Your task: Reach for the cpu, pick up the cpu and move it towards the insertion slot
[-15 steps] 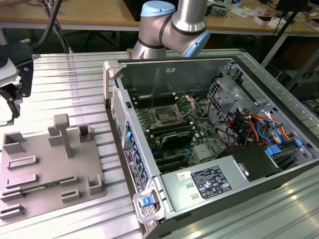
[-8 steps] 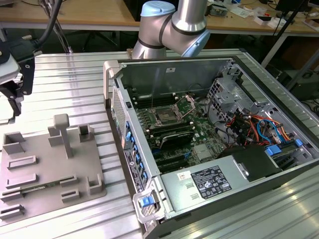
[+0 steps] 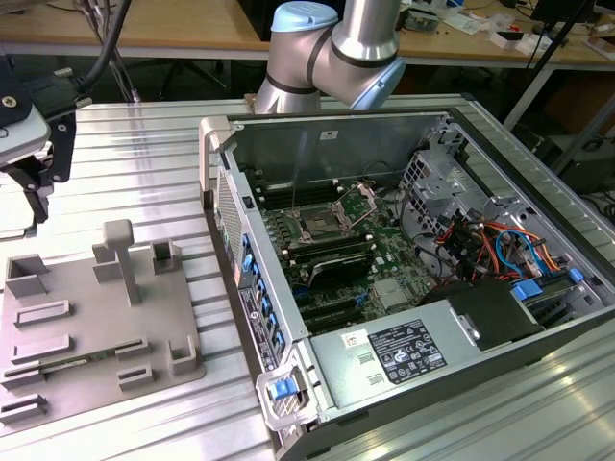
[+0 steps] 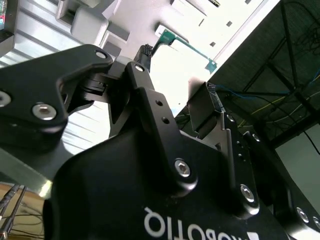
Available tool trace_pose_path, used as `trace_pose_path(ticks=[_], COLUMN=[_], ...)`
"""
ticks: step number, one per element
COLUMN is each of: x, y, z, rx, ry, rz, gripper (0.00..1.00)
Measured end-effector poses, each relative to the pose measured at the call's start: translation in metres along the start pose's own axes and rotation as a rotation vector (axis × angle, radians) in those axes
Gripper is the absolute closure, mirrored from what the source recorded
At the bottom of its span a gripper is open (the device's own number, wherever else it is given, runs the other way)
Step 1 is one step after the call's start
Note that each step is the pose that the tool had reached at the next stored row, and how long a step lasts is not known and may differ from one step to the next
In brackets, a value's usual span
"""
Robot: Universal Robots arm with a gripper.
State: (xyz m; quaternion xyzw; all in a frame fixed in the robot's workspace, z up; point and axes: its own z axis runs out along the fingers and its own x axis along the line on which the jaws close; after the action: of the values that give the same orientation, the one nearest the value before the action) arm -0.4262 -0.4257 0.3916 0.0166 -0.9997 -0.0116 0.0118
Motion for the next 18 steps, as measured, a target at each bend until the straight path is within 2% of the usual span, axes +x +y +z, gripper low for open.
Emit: trace_pose_path(ticks=[6,18], x=[-0.0011,-0.012], y=[0.0,-0.0004], z=[-0.0001,-0.0003], rx=[0.0,0.0], ry=[0.0,-0.0001], rz=[0.0,0.0], gripper=[0.45,0.45])
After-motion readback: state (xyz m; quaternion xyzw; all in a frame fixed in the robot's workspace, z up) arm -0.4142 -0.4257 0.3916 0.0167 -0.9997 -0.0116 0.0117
